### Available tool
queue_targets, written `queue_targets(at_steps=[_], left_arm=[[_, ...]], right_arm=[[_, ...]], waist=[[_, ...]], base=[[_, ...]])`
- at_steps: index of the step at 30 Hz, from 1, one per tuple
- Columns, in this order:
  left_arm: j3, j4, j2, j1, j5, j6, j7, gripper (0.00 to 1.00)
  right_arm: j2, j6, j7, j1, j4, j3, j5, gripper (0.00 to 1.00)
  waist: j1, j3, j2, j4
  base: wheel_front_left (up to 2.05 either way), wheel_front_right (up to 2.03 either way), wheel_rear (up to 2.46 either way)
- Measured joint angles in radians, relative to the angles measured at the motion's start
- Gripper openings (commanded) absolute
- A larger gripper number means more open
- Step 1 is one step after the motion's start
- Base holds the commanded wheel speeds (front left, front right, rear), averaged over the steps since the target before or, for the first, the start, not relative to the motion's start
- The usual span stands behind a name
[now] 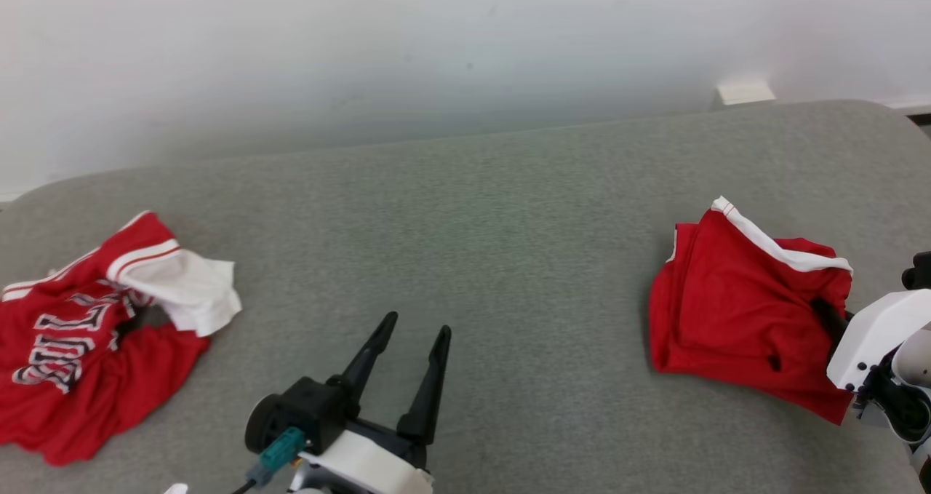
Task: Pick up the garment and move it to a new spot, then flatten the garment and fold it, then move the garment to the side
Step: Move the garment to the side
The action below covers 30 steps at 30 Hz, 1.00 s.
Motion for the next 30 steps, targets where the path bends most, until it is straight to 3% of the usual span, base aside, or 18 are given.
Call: queue_targets(at_steps=[7,13,20,30], left_arm=[[-0.043,0.008,0.0,-0.023,0.0,0.0,0.0,1.0],[-0.046,0.007,-0.001,-0.049,0.015,0.0,0.0,1.0],[-0.018,-0.014,0.004,-0.09,0.042,-0.004,0.0,1.0],[0.009,-0.049,0.034,-0.13,0.074,-0.009,0.0,1.0]], right_arm=[[-0.01,0.0,-0.013,0.035,-0.051,0.024,0.036,0.0],[-0.055,0.0,-0.037,0.027,-0.102,0.047,0.041,0.0],[-0.175,0.0,-0.065,-0.058,-0.115,0.053,0.019,0.0],[-0.349,0.0,-0.089,-0.205,-0.005,0.086,-0.079,0.0]], waist=[[0.0,0.008,0.0,-0.073],[0.0,0.041,0.0,-0.069],[0.0001,0.139,0.0,-0.027],[0.0001,0.299,0.0,0.038]], base=[[0.0,0.0,0.0],[0.0,0.0,0.0],[0.0,0.0,0.0],[0.0,0.0,0.0]])
